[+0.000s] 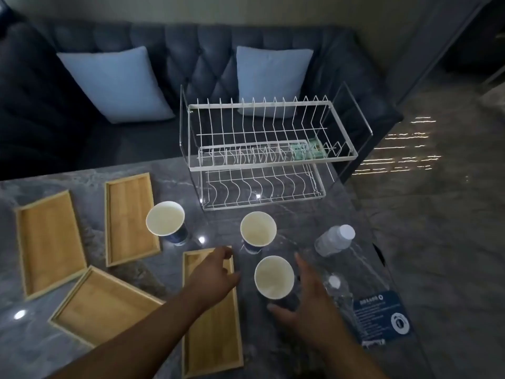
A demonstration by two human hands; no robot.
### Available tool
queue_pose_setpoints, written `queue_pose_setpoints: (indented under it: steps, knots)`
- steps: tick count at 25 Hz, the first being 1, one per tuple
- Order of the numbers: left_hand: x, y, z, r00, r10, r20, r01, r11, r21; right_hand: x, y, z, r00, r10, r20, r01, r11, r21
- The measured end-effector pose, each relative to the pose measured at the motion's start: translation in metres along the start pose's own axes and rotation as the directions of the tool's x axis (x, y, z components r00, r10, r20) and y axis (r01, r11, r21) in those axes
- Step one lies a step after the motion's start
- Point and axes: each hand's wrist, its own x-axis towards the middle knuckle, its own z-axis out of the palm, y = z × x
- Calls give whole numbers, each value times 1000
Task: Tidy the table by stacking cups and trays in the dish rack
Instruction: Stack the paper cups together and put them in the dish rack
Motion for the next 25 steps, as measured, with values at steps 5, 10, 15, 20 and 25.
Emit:
queue_pose_setpoints:
  steps: [5, 10, 15, 20, 25]
  knots:
    - [23, 18, 2, 997, 10, -79, -18, 995, -97, 19, 8, 0, 994, -93, 65, 96, 994, -50]
    - [37, 47, 0, 992, 39, -121, -58, 985, -161, 31, 10, -5, 976, -158, 150, 173, 981, -89]
    - [41, 55, 9, 986, 31, -164, -59, 984, -169, 45, 12, -9, 935, -260, 239, 295, 948, -120]
    - [46, 59, 13, 971, 30, -237, -75, 980, -184, 50, 12, -9, 907, -285, 310, 344, 926, -155]
    - [47, 50, 10, 977, 58, -205, -93, 982, -163, 42, -9, -35, 913, -292, 287, 341, 930, -138]
